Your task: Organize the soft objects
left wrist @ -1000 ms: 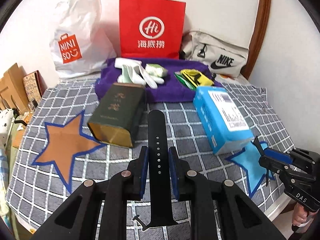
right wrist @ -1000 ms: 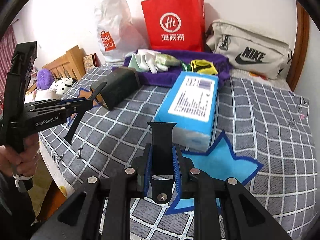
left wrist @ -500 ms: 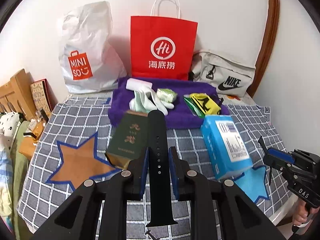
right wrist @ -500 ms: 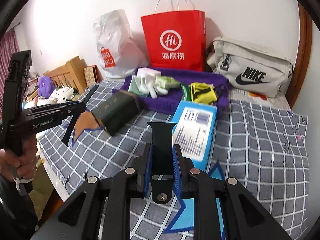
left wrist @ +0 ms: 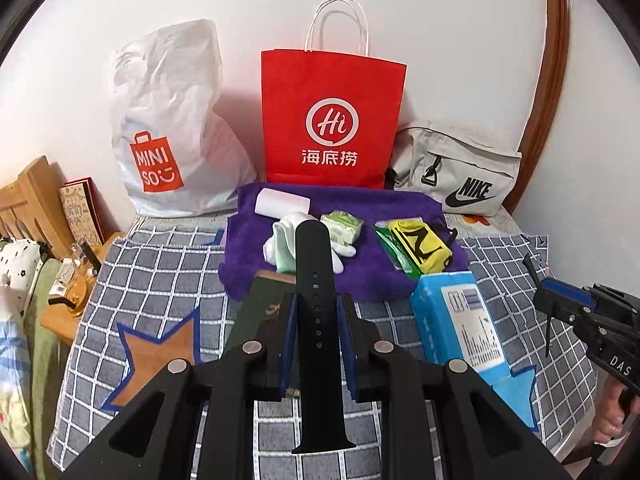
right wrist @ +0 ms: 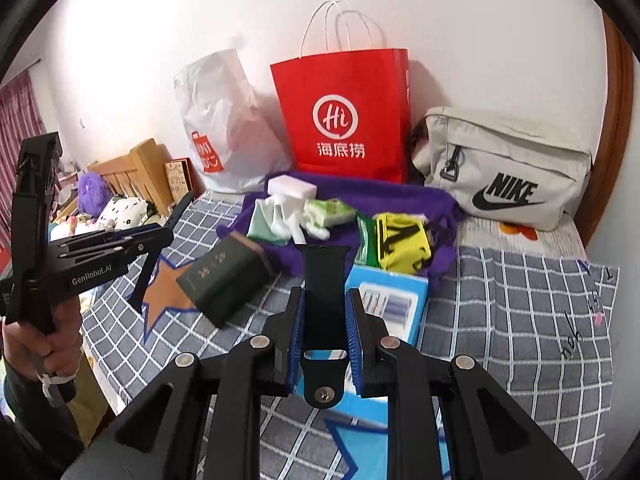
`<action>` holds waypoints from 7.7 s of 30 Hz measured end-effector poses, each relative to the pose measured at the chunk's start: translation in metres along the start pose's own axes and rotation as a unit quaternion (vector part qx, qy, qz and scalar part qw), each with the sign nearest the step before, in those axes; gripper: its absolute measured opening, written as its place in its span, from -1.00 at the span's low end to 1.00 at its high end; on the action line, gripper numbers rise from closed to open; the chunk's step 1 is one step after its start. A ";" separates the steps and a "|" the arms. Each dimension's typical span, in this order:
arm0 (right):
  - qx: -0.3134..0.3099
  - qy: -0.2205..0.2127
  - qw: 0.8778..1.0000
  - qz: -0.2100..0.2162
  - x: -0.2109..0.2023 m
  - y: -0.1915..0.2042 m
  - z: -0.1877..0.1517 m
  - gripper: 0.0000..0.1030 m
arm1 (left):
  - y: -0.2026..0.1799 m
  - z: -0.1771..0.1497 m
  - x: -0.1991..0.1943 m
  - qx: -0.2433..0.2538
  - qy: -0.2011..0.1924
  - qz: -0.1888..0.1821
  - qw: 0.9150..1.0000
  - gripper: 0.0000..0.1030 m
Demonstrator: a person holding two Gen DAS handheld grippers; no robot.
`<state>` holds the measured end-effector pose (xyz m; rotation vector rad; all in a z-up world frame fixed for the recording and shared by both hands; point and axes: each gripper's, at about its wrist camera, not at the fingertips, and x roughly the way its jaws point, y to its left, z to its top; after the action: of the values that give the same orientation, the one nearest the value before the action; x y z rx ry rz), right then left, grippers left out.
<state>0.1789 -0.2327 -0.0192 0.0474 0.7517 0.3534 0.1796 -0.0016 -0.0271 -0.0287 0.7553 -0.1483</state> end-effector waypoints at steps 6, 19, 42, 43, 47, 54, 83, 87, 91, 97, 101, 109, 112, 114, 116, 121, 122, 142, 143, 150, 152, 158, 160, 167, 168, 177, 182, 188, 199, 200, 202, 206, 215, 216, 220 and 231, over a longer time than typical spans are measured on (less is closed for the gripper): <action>0.003 -0.006 1.000 0.000 0.010 -0.007 0.019 -0.61 | 0.001 0.014 0.012 0.001 0.003 0.003 1.000 -0.62; 0.012 0.001 1.000 -0.012 0.047 -0.024 0.050 -0.61 | 0.009 0.043 0.048 -0.001 0.013 0.013 1.000 -0.62; 0.005 0.027 1.000 -0.011 0.124 -0.028 0.090 -0.61 | 0.014 0.074 0.112 0.004 0.037 0.018 0.999 -0.62; 0.005 0.028 1.000 -0.011 0.127 -0.028 0.091 -0.61 | 0.014 0.075 0.114 0.004 0.038 0.018 0.999 -0.62; 0.005 0.035 0.999 -0.009 0.143 -0.031 0.095 -0.61 | 0.017 0.080 0.126 0.002 0.041 0.018 0.999 -0.62; -0.004 0.039 0.999 0.005 0.164 -0.033 0.102 -0.61 | 0.022 0.086 0.148 -0.011 0.051 0.007 0.999 -0.62; 0.034 0.165 0.986 0.013 0.257 -0.059 0.077 -0.59 | 0.027 0.092 0.226 -0.023 0.116 -0.014 0.993 -0.60; 0.035 0.171 0.984 0.013 0.262 -0.057 0.075 -0.59 | 0.030 0.090 0.231 -0.029 0.124 -0.015 0.992 -0.60; 0.037 0.168 0.985 0.013 0.262 -0.055 0.075 -0.51 | 0.032 0.088 0.234 -0.030 0.130 -0.018 0.991 -0.60; 0.047 0.167 0.984 0.027 0.257 -0.054 0.077 -0.12 | 0.029 0.086 0.241 -0.029 0.140 -0.017 0.990 -0.60; 0.046 0.157 0.986 0.024 0.251 -0.050 0.079 0.09 | 0.027 0.086 0.243 -0.031 0.142 -0.017 0.989 -0.46; 0.040 0.120 0.992 -0.019 0.229 -0.047 0.090 0.60 | 0.032 0.091 0.226 -0.048 0.131 -0.028 0.990 0.18; 0.051 0.117 0.991 -0.027 0.215 -0.051 0.090 0.60 | 0.035 0.094 0.215 -0.055 0.125 -0.024 0.990 0.26; 0.056 0.112 0.991 -0.034 0.206 -0.052 0.090 0.60 | 0.038 0.094 0.203 -0.056 0.121 -0.019 0.991 0.28; 0.066 0.110 0.991 -0.033 0.194 -0.053 0.090 0.60 | 0.040 0.095 0.193 -0.054 0.117 -0.011 0.992 0.28; 0.077 0.099 0.991 -0.038 0.157 -0.043 0.085 0.60 | 0.035 0.093 0.152 -0.052 0.098 -0.010 0.994 0.28; 0.076 0.095 0.991 -0.048 0.147 -0.040 0.083 0.60 | 0.033 0.092 0.146 -0.051 0.095 -0.009 0.994 0.28; 0.077 0.018 0.990 -0.112 -0.022 0.019 -0.001 1.00 | -0.011 0.012 -0.020 -0.007 0.023 0.029 0.999 0.95; 0.078 0.017 0.990 -0.115 -0.027 0.020 -0.004 1.00 | -0.013 0.007 -0.026 -0.006 0.020 0.030 0.999 0.95; 0.081 0.003 0.989 -0.121 -0.070 0.034 -0.040 1.00 | -0.022 -0.029 -0.066 -0.002 0.002 0.044 0.999 0.95; 0.079 0.001 0.989 -0.124 -0.079 0.037 -0.047 1.00 | -0.025 -0.038 -0.080 -0.002 -0.007 0.045 0.999 0.96; 0.074 -0.013 0.988 -0.131 -0.107 0.047 -0.067 1.00 | -0.030 -0.060 -0.106 0.000 -0.021 0.051 0.998 0.96; 0.072 -0.019 0.988 -0.133 -0.113 0.050 -0.072 1.00 | -0.030 -0.065 -0.111 0.000 -0.022 0.053 0.998 0.96; 0.065 -0.023 0.988 -0.137 -0.125 0.056 -0.084 1.00 | -0.034 -0.076 -0.127 0.002 -0.036 0.058 0.998 0.96; 0.065 -0.024 0.988 -0.137 -0.126 0.056 -0.086 1.00 | -0.034 -0.077 -0.127 0.002 -0.037 0.059 0.998 0.96; 0.067 -0.029 0.988 -0.135 -0.132 0.055 -0.091 1.00 | -0.034 -0.078 -0.129 0.003 -0.038 0.062 0.997 0.96; 0.067 -0.030 0.988 -0.136 -0.134 0.055 -0.091 1.00 | -0.033 -0.079 -0.130 0.003 -0.039 0.063 0.997 0.96; 0.067 -0.030 0.988 -0.136 -0.135 0.056 -0.091 1.00 | -0.034 -0.080 -0.132 0.002 -0.038 0.065 0.997 0.96; 0.068 -0.032 0.988 -0.134 -0.138 0.058 -0.090 1.00 | -0.033 -0.080 -0.133 0.002 -0.039 0.065 0.997 0.96; 0.068 -0.032 0.988 -0.134 -0.138 0.058 -0.090 1.00 | -0.033 -0.081 -0.134 0.001 -0.038 0.065 0.997 0.96; 0.069 -0.032 0.988 -0.134 -0.138 0.058 -0.091 1.00 | -0.033 -0.080 -0.135 0.001 -0.038 0.065 0.997 0.95; 0.069 -0.032 0.988 -0.134 -0.138 0.058 -0.091 1.00 | -0.032 -0.080 -0.135 0.000 -0.037 0.066 0.997 0.96; 0.068 -0.033 0.988 -0.132 -0.139 0.059 -0.090 1.00 | -0.031 -0.080 -0.134 0.000 -0.038 0.066 0.997 0.96; 0.068 -0.033 0.988 -0.132 -0.139 0.059 -0.090 1.00 | -0.032 -0.080 -0.135 0.001 -0.038 0.066 0.997 0.95; 0.066 -0.033 0.989 -0.132 -0.139 0.059 -0.089 1.00 | -0.032 -0.080 -0.134 0.000 -0.038 0.066 0.997 0.95; 0.064 -0.035 0.989 -0.132 -0.139 0.058 -0.088 1.00 | -0.030 -0.079 -0.135 -0.001 -0.037 0.071 0.997 0.95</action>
<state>0.0085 -0.2312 0.0181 0.0803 0.7010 0.0504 0.0248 -0.0097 0.0090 0.0172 0.6802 -0.0116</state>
